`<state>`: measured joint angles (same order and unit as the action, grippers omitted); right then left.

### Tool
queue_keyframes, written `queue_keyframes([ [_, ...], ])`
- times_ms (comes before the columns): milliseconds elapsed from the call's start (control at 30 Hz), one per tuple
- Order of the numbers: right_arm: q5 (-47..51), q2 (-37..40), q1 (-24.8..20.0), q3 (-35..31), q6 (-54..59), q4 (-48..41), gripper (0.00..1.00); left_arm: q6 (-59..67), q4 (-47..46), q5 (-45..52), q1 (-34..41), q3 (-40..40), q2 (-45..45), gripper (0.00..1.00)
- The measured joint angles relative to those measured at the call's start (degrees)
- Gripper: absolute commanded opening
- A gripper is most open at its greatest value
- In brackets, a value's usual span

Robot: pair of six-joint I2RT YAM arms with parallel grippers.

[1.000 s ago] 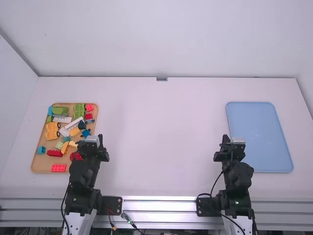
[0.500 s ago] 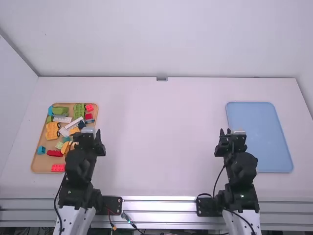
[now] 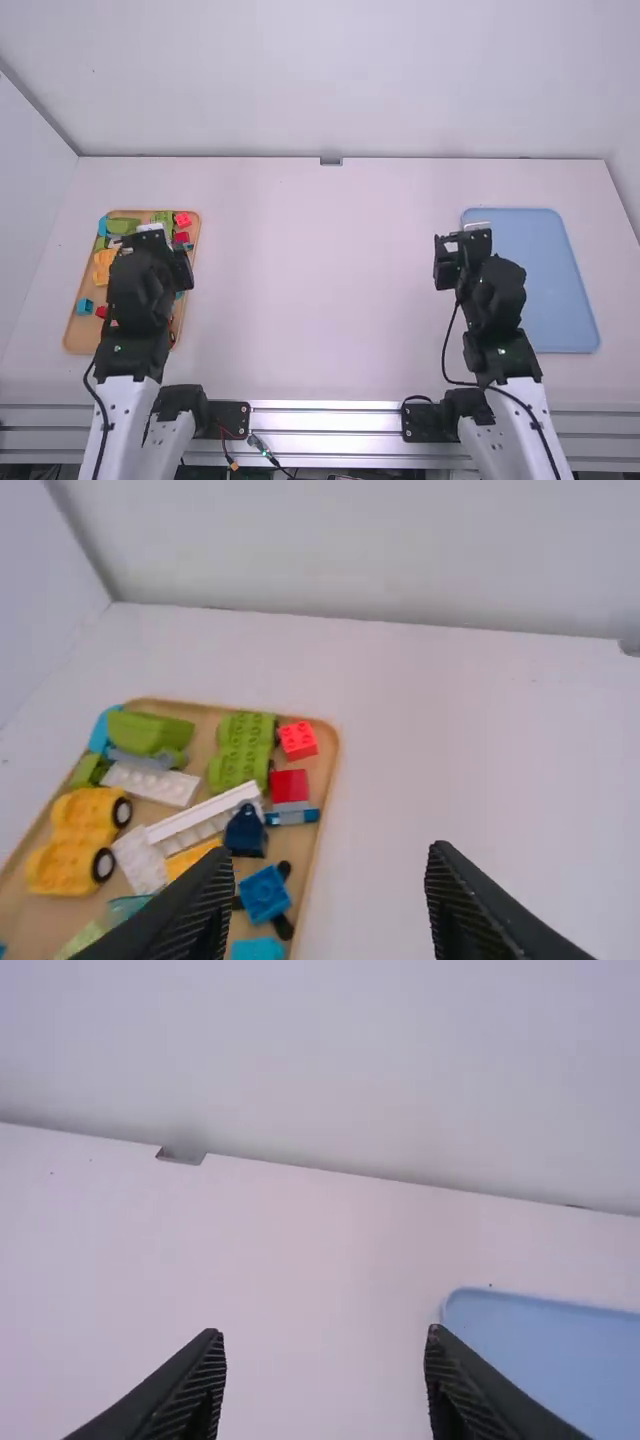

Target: Assemble lego blocks to make yellow taxi

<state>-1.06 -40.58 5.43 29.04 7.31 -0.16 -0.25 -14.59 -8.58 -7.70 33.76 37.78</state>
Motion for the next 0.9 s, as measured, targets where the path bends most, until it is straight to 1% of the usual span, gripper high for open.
queue_keyframes([
  [267, 0.0, -12.0, 1.8, 9.0, 2.4, 0.0, 0.71, 0.9, -8.5, 3.5, -12.6, 12.0, 11.7, 0.72],
  [333, -0.2, -15.1, 2.2, 11.4, 3.1, 0.0, 0.76, 1.2, -11.0, 4.7, -16.5, 16.3, 16.1, 0.76],
  [367, -0.1, -15.5, 2.3, 11.7, 3.3, 0.0, 0.76, 1.2, -11.5, 4.8, -17.0, 16.9, 16.7, 0.76],
  [467, -0.1, -20.3, 3.0, 15.3, 4.1, 0.0, 0.82, 2.1, -17.0, 5.6, -22.1, 25.6, 25.6, 0.82],
  [533, -0.2, -22.5, 3.3, 16.9, 4.6, 0.0, 0.84, 3.1, -20.1, 5.6, -23.8, 30.4, 30.6, 0.85],
  [567, -0.1, -24.2, 3.5, 18.1, 4.9, 0.1, 0.87, 4.3, -23.0, 5.8, -25.1, 35.4, 36.3, 0.87],
  [600, -0.3, -24.5, 3.6, 18.4, 5.1, 0.0, 0.87, 4.5, -23.6, 5.8, -25.3, 36.3, 37.3, 0.87],
  [700, -0.3, -28.1, 4.1, 21.1, 5.8, 0.0, 0.91, 6.8, -29.1, 5.9, -26.9, 45.9, 49.1, 0.91],
  [833, -0.4, -31.4, 4.6, 23.7, 6.6, 0.1, 0.95, 9.6, -32.0, 6.0, -28.5, 53.6, 60.3, 0.94],
  [900, -0.4, -32.7, 4.8, 24.6, 6.6, 0.4, 0.96, 11.3, -32.9, 6.0, -29.3, 55.6, 64.9, 0.96],
])
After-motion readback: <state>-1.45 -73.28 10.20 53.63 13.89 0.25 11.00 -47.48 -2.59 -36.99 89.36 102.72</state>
